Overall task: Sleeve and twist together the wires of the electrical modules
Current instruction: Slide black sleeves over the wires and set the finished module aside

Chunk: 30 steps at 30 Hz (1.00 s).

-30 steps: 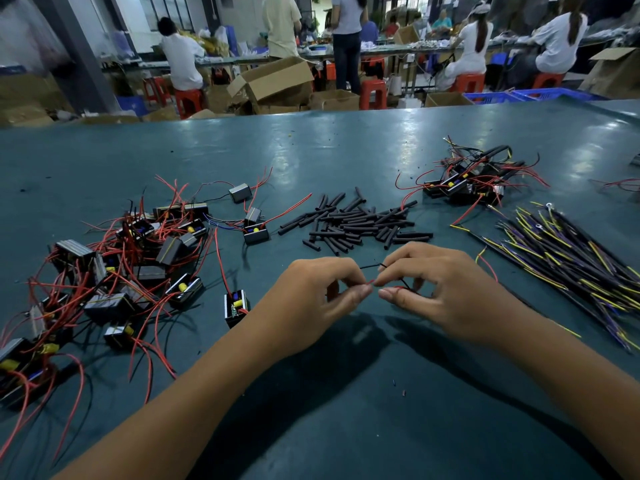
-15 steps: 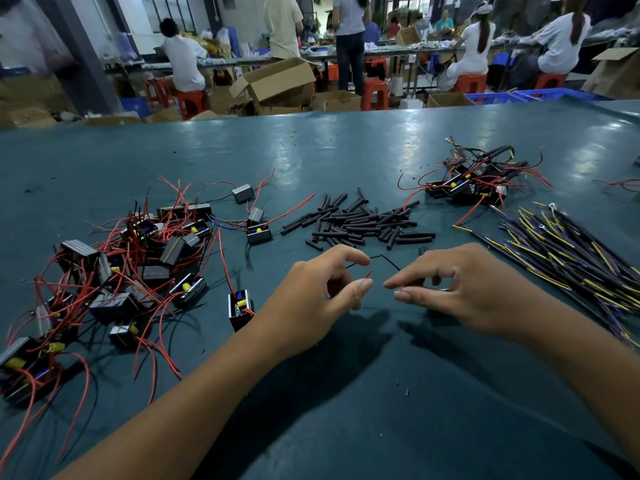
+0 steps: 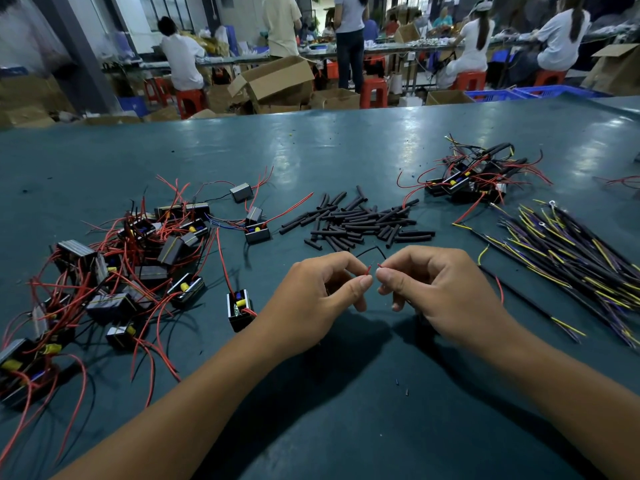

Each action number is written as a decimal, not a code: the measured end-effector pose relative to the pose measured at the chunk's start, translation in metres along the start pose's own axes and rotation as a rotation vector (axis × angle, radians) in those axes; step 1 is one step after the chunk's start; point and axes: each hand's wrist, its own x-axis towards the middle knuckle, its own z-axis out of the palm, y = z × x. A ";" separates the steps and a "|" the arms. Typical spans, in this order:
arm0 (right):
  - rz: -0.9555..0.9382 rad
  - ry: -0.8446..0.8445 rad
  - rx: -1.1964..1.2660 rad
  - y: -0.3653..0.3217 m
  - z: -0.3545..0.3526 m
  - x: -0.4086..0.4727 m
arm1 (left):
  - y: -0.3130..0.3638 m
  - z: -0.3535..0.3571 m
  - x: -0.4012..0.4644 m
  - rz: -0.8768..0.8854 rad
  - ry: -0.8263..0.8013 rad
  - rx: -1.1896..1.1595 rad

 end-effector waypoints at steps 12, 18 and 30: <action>0.040 0.050 0.059 0.000 0.005 -0.001 | 0.000 0.000 0.001 -0.004 0.003 -0.032; 0.050 0.082 0.064 0.003 0.007 0.000 | 0.000 0.000 0.002 -0.039 -0.010 -0.153; 0.040 0.086 0.148 0.000 0.011 -0.001 | 0.000 0.001 0.001 -0.049 0.015 -0.120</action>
